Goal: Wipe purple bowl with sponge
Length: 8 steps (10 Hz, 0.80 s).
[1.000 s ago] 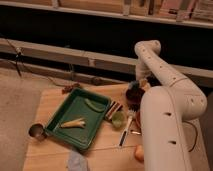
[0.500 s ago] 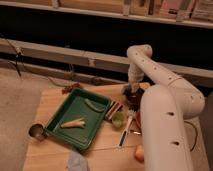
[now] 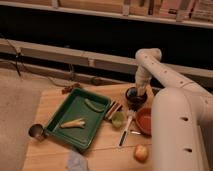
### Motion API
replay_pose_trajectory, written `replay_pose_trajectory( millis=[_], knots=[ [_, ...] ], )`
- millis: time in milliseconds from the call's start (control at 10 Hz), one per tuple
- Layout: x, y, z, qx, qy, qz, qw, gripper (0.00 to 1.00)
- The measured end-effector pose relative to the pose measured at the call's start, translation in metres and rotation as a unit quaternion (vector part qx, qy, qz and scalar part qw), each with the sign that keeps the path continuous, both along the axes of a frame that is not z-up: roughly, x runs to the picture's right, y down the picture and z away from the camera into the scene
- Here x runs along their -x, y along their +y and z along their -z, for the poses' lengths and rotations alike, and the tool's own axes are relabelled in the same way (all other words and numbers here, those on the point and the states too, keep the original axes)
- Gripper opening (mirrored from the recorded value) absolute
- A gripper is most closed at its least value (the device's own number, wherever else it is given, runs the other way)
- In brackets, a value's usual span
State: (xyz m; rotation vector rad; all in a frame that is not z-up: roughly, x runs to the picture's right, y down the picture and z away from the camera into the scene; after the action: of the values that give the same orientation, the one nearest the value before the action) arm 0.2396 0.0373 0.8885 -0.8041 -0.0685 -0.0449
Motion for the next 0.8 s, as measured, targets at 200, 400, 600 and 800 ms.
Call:
replay_pose_trajectory(
  millis=[200,400,600,800],
  knots=[
    [-0.013,0.004,0.006,-0.003,0.01,-0.014,0.9998,0.0],
    [-0.015,0.007,0.007,-0.003,0.011,-0.019,0.9997,0.0],
    [-0.011,0.009,0.004,-0.001,0.008,-0.021,0.9997,0.0],
    [-0.011,0.013,0.0,0.005,0.005,-0.022,0.9997,0.0]
  ],
)
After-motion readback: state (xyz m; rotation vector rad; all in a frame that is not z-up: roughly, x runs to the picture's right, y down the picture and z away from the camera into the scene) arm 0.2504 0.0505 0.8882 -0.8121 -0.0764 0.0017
